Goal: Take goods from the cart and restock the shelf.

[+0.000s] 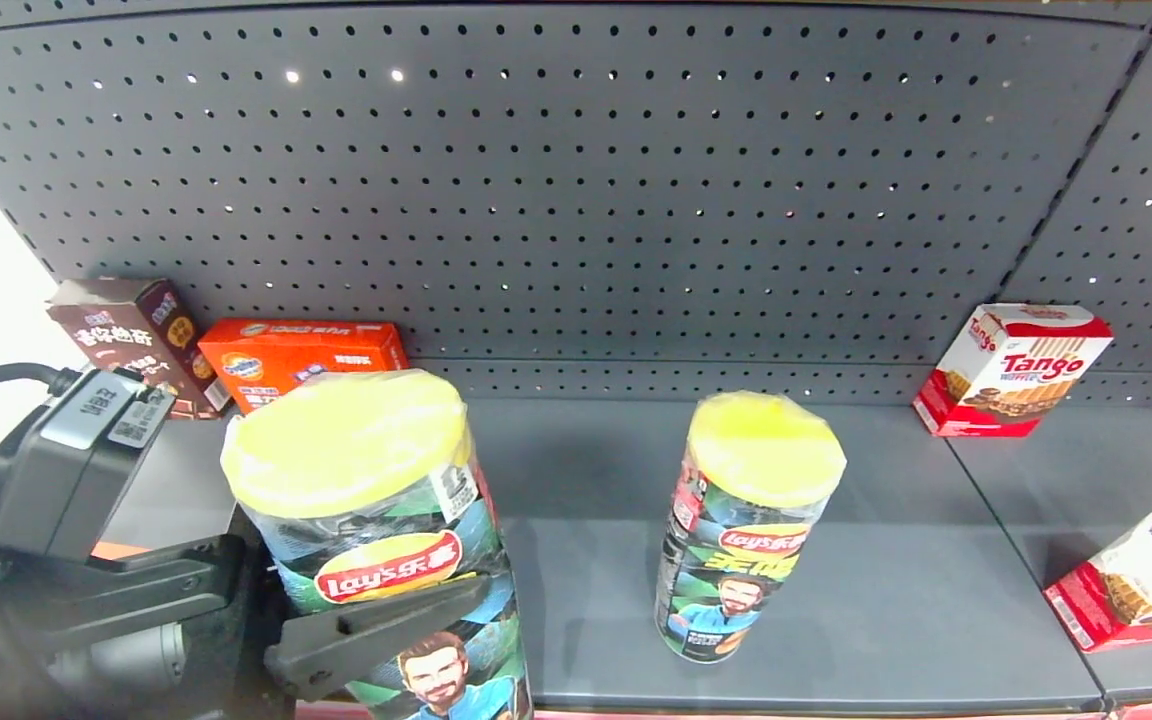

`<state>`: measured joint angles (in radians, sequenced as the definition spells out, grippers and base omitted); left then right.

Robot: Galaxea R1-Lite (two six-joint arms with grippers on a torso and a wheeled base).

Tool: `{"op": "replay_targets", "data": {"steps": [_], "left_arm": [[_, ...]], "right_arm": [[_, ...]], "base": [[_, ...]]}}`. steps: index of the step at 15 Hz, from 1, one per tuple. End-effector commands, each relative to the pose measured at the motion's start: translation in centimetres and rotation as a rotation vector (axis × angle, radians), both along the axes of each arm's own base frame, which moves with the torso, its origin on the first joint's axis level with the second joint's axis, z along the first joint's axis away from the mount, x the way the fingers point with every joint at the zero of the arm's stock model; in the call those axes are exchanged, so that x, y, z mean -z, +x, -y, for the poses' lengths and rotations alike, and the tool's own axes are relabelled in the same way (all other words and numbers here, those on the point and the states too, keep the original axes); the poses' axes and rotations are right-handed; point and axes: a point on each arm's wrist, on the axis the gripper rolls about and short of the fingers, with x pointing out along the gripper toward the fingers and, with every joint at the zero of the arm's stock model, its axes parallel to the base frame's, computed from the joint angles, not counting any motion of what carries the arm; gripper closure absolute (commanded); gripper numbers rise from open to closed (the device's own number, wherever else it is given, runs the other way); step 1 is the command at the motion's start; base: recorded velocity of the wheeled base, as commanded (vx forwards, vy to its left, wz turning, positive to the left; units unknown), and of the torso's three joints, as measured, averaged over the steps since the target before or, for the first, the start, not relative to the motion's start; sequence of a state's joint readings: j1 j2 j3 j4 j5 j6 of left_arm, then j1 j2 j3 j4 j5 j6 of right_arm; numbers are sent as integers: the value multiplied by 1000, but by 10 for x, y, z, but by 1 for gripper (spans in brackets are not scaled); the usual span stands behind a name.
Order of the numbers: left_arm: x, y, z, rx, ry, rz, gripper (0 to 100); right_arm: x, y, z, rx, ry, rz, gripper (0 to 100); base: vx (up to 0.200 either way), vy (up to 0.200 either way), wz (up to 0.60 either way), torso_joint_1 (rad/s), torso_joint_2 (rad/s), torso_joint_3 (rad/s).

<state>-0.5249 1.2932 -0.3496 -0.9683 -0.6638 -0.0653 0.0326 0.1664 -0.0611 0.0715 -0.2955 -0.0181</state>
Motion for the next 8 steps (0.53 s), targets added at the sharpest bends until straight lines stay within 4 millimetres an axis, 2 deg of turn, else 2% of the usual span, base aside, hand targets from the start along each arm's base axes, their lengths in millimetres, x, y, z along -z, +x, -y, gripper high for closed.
{"op": "replay_targets", "data": {"steps": [1,2,5,7,8], "left_arm": [[-2,3,4,9,-3,3,100],[-4,3,4,12,-6,9,100],[-2,1,3,12,-3,5,100],[-2,1,3,12,-3,5,100],[-2,1,2,45,-2,4,100]], "right_arm": [[2,-9,-1,44,16,103,0],[4,-13,-1,16,14,157,0],[4,-13,-1,6,27,166,0],[4,-13,-3,-80,33,164,0],[6,-11,-8,-312,60,174,0]], "base": [[0,0,0,0,0,0],[0,0,0,0,0,0],[0,0,0,0,0,0],[0,0,0,0,0,0],[0,0,0,0,0,0]]}}
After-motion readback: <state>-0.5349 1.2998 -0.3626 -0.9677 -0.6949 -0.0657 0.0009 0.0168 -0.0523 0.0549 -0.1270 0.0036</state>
